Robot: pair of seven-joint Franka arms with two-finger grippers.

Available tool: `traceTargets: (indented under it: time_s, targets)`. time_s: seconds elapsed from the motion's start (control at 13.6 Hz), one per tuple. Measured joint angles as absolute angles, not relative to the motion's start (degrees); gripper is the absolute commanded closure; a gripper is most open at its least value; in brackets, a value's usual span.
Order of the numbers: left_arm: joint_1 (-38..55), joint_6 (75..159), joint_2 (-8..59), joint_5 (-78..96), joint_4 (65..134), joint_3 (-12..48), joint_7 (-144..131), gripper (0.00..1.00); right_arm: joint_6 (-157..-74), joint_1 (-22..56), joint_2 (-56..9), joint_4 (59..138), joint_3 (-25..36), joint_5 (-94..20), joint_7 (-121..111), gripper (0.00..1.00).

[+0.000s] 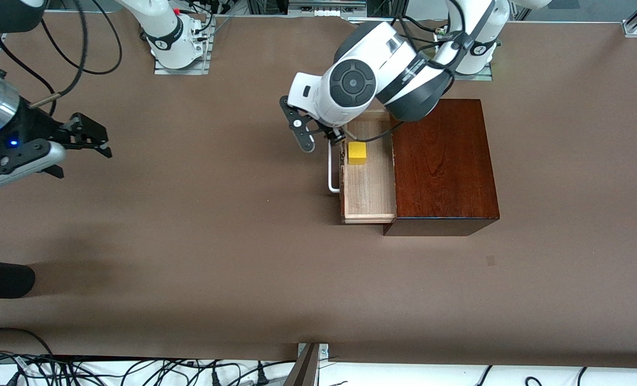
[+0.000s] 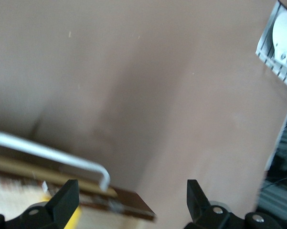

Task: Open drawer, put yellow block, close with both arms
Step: 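Push the drawer shut with the left gripper while the right gripper withdraws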

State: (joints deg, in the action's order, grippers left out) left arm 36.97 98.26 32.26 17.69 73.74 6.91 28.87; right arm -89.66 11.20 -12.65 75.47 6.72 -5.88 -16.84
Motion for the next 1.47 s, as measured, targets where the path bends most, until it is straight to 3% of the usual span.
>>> traceTargets:
  time_s: [0.29,0.66,1.47]
  targets:
    - [38.4,105.1,37.6,14.0,73.7,6.8,47.0,0.0,-94.5,9.7,-6.6,87.9,6.5,-5.8,-12.4,0.0]
    - [43.5,104.9,40.3,0.5,75.5,6.8,48.1,0.0,-94.5,9.8,-5.1,89.5,5.3,-5.0,-8.1,0.0]
    - [36.1,86.5,37.9,-12.8,76.5,5.1,49.2,0.0,-94.5,9.7,-4.9,89.3,8.3,-1.2,-8.0,0.0]
